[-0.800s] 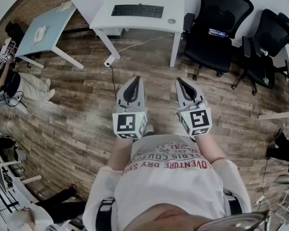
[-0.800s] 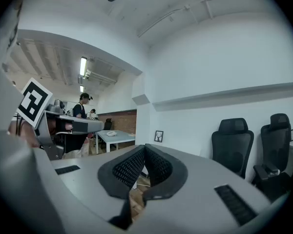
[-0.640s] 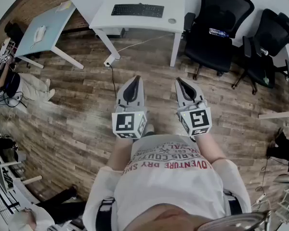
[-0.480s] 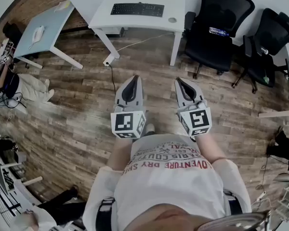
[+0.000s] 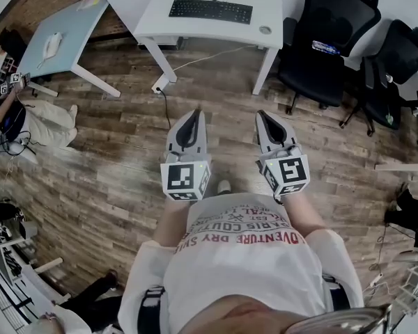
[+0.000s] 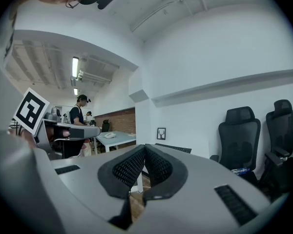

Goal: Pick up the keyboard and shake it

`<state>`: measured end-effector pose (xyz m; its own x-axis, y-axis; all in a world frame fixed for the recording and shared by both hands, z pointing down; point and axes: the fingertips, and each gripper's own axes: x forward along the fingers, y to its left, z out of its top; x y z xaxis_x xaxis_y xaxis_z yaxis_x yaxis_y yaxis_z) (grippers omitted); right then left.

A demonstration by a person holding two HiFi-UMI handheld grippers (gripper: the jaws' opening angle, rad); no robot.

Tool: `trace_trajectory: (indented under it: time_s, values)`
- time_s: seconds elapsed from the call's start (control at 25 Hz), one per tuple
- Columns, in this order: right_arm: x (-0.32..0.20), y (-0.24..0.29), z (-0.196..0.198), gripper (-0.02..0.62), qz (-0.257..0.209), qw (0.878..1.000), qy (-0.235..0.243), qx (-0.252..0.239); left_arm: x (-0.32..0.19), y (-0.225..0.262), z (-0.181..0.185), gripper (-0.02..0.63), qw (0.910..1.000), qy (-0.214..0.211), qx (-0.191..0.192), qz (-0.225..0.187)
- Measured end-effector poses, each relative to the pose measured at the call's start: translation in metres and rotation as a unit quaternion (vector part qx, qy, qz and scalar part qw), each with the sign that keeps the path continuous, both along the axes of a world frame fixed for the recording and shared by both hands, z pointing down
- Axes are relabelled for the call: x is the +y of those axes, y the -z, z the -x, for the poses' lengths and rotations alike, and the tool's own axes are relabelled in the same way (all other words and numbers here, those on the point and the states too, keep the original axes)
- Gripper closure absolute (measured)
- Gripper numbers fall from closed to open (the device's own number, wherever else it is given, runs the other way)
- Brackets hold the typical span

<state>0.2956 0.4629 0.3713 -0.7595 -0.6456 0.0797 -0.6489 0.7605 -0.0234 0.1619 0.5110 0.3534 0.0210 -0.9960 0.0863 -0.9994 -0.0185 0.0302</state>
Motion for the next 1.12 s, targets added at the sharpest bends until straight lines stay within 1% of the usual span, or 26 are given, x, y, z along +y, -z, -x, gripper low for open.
trace_trajectory:
  time_s: [0.2, 0.4, 0.48, 0.56, 0.68, 0.84, 0.96, 1.04, 1.12]
  values:
    - [-0.007, -0.005, 0.047, 0.571, -0.001, 1.0, 0.013, 0.009, -0.002, -0.01, 0.051, 0.578, 0.9998, 0.021, 0.0, 0.007]
    - [-0.032, -0.012, 0.076, 0.571, 0.0, 0.999, 0.036, 0.013, -0.015, -0.02, 0.078, 0.578, 0.9988, 0.047, 0.01, 0.009]
    - [-0.052, -0.014, 0.085, 0.571, 0.003, 0.999, 0.041, 0.012, -0.029, -0.022, 0.089, 0.578, 0.9981, 0.061, 0.003, 0.011]
    - [-0.074, -0.02, 0.094, 0.571, 0.007, 0.999, 0.05, 0.008, -0.044, -0.027, 0.097, 0.578, 0.9968, 0.077, -0.015, 0.016]
    - [-0.113, -0.026, 0.109, 0.57, 0.009, 0.998, 0.069, 0.005, -0.076, -0.032, 0.107, 0.578, 0.9948, 0.096, -0.029, 0.02]
    - [-0.178, -0.018, 0.133, 0.571, 0.008, 0.995, 0.103, 0.0, -0.133, -0.028, 0.126, 0.578, 0.9913, 0.127, -0.027, 0.023]
    - [-0.23, -0.004, 0.143, 0.571, 0.002, 0.992, 0.123, 0.0, -0.178, -0.018, 0.134, 0.578, 0.9892, 0.144, -0.014, 0.02]
    - [-0.269, -0.001, 0.147, 0.57, -0.003, 0.991, 0.13, 0.006, -0.209, -0.014, 0.14, 0.578, 0.9861, 0.165, -0.01, 0.017]
    - [-0.306, 0.0, 0.149, 0.571, -0.004, 0.991, 0.131, 0.014, -0.242, -0.012, 0.141, 0.578, 0.984, 0.176, -0.019, 0.017]
